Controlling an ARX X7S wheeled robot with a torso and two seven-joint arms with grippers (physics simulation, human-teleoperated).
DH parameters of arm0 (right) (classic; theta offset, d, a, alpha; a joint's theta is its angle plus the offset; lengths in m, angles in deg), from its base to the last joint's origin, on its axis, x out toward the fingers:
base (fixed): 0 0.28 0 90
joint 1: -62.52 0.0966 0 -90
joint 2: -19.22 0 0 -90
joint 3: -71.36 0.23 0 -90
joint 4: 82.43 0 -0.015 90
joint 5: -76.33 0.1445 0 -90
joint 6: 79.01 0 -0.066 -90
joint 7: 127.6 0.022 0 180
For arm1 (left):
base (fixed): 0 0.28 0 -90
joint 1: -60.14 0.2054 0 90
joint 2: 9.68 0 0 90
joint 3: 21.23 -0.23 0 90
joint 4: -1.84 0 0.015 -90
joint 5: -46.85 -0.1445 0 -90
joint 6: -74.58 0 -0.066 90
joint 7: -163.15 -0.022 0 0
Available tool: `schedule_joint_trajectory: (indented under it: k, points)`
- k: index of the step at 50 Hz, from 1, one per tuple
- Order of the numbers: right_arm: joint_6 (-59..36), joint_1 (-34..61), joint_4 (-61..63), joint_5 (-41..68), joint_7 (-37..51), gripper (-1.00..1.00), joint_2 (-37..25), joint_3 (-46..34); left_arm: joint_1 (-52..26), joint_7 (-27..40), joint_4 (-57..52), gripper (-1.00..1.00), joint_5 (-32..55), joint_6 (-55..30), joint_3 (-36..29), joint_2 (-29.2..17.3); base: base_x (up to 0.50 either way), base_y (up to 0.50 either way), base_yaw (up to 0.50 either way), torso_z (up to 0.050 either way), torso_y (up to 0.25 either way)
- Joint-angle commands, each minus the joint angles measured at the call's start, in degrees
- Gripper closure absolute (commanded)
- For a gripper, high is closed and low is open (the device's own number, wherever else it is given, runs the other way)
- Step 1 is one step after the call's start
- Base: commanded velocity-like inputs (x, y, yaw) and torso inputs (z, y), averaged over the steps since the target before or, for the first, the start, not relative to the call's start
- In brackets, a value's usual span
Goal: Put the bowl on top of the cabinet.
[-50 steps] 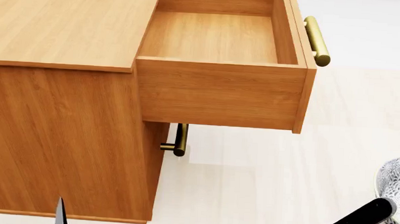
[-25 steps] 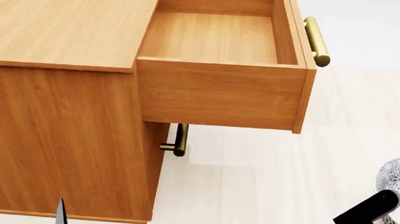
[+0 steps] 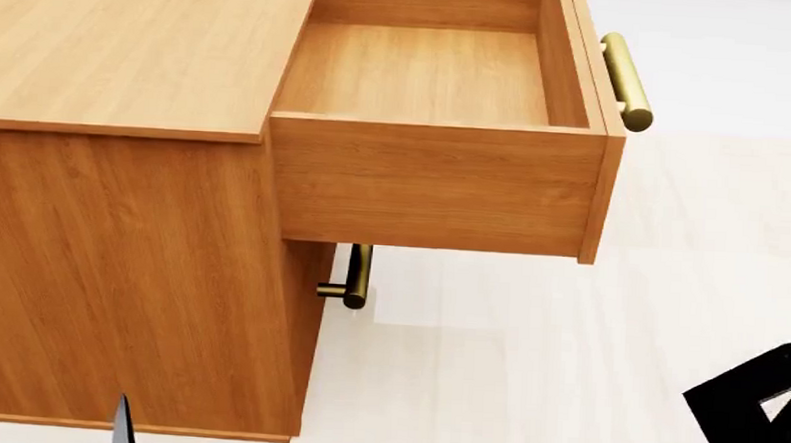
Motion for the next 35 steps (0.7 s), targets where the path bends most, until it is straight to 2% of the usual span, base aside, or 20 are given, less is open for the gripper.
schedule_joint_trajectory:
  k: [1, 9, 12, 20, 27, 33, 35]
  points:
    - [-3.5, 9.2, 4.3, -1.6, 2.3, 1.00, -0.6, 4.1, -0.1, -0.1, 0.4, -1.00, 0.5, 1.7, 0.5, 0.0, 0.00, 0.00, 0.00, 0.000, 0.000]
    - [-5.3, 24.8, 8.0, -3.8, -0.8, 1.00, -0.5, 1.8, -0.1, 0.1, 0.4, -1.00, 0.7, 1.9, 0.4, -0.2, 0.00, 0.00, 0.00, 0.000, 0.000]
    - [-3.7, 32.2, 8.0, -4.4, -1.9, 1.00, 1.0, -0.2, -0.1, 0.2, 0.3, -1.00, 0.8, 1.9, 0.4, -0.3, 0.00, 0.00, 0.00, 0.000, 0.000]
    - [-2.1, 43.0, 5.2, -4.1, -3.0, 1.00, 6.0, -3.1, -0.1, 0.4, 0.4, -1.00, 1.3, 1.8, 0.3, -0.5, 0.00, 0.00, 0.00, 0.000, 0.000]
    - [4.8, 49.2, -3.6, -2.8, -1.2, 1.00, 10.8, -6.2, -0.2, 0.5, 0.5, -1.00, 1.7, 1.7, 0.3, -0.8, 0.00, 0.00, 0.00, 0.000, 0.000]
    - [4.9, 50.7, -1.0, -1.4, -4.7, 1.00, 13.9, -7.5, -0.1, 0.8, 0.1, -1.00, 1.9, 1.5, 0.2, -0.9, 0.00, 0.00, 0.00, 0.000, 0.000]
    - [2.7, 51.0, 2.1, -0.8, -8.2, 1.00, 14.9, -8.0, -0.2, 0.9, -0.1, -1.00, 2.0, 1.3, 0.3, -1.0, 0.00, 0.00, 0.00, 0.000, 0.000]
